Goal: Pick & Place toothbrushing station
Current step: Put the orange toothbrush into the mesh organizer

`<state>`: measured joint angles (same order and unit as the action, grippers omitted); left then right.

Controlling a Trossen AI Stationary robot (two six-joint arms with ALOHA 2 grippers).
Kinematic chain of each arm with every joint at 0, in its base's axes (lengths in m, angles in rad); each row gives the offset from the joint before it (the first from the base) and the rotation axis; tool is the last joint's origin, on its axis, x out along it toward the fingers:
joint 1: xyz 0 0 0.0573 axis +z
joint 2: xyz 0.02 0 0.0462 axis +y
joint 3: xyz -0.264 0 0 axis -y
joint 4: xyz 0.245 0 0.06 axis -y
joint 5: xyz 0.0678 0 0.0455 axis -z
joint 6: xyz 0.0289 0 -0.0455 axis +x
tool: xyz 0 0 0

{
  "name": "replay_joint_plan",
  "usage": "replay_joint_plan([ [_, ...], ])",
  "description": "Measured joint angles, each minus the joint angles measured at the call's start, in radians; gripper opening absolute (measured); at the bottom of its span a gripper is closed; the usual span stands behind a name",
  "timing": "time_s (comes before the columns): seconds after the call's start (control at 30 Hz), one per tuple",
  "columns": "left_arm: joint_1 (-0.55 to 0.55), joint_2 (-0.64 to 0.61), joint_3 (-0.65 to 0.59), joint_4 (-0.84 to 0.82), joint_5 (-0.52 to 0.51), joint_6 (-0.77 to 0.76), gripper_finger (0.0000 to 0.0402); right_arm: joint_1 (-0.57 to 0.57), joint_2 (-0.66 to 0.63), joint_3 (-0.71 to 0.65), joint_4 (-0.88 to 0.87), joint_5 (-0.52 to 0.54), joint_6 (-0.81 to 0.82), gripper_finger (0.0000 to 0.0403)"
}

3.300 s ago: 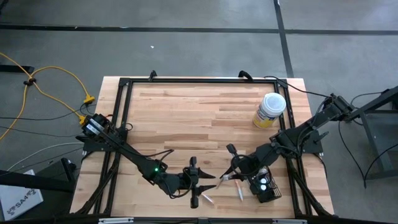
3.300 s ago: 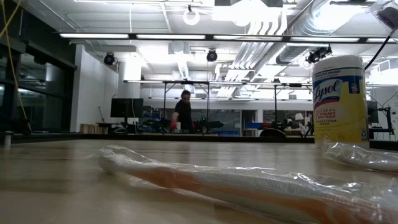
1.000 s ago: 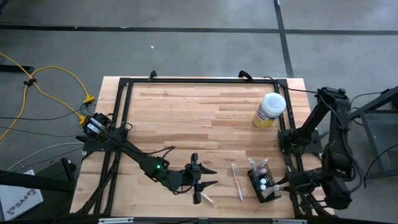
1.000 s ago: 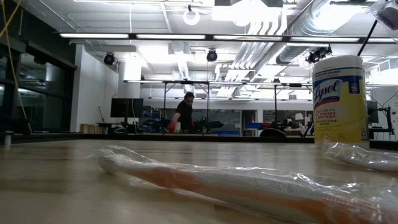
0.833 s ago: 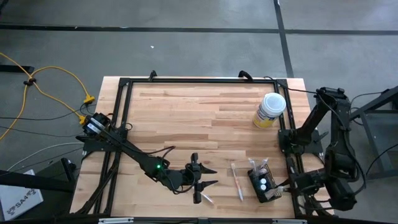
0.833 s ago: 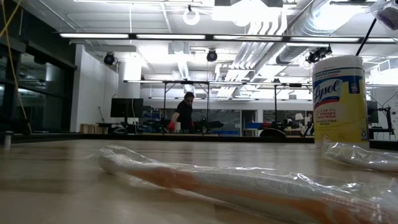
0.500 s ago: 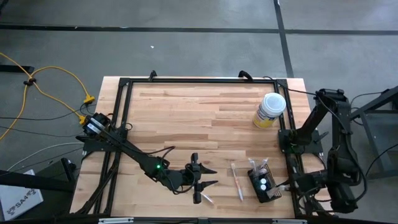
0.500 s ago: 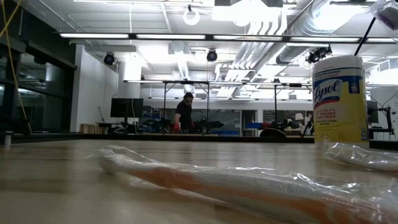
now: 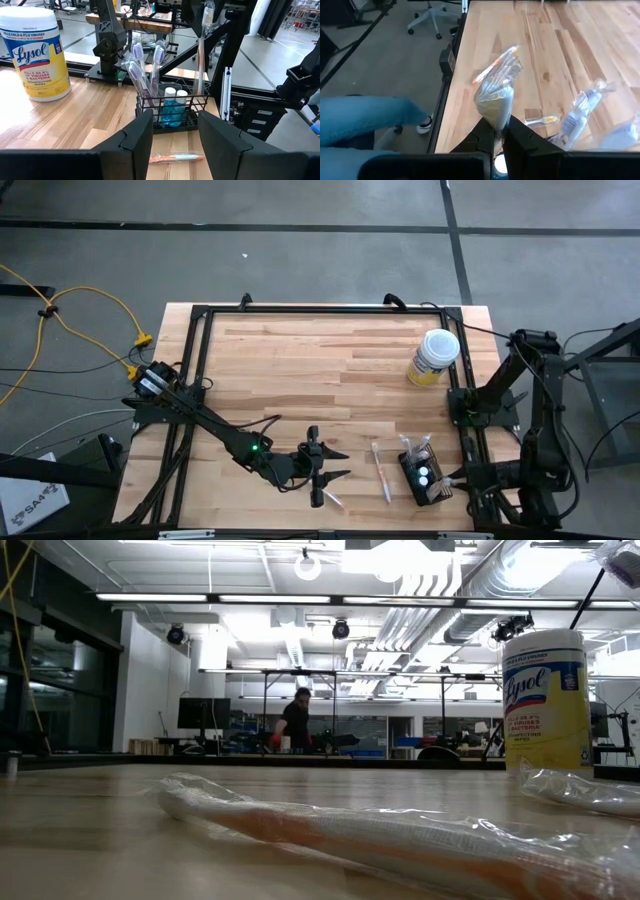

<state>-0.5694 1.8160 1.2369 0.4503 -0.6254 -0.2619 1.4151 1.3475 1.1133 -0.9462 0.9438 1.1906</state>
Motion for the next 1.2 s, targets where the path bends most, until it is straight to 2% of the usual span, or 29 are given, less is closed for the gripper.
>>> replay_joint_plan([
  [0.3,0.000,0.000,0.000,0.000,0.000,0.000,0.0152,0.000,0.004,0.000,-0.013,0.004,0.062,0.0010],
  [0.67,0.000,0.000,0.000,0.000,0.000,0.001,0.0152,0.000,0.007,0.000,-0.080,-0.003,0.057,0.0010],
  [1.2,0.000,0.000,0.000,0.000,0.000,0.001,0.0152,-0.010,0.007,0.000,-0.089,-0.016,0.063,0.0010],
])
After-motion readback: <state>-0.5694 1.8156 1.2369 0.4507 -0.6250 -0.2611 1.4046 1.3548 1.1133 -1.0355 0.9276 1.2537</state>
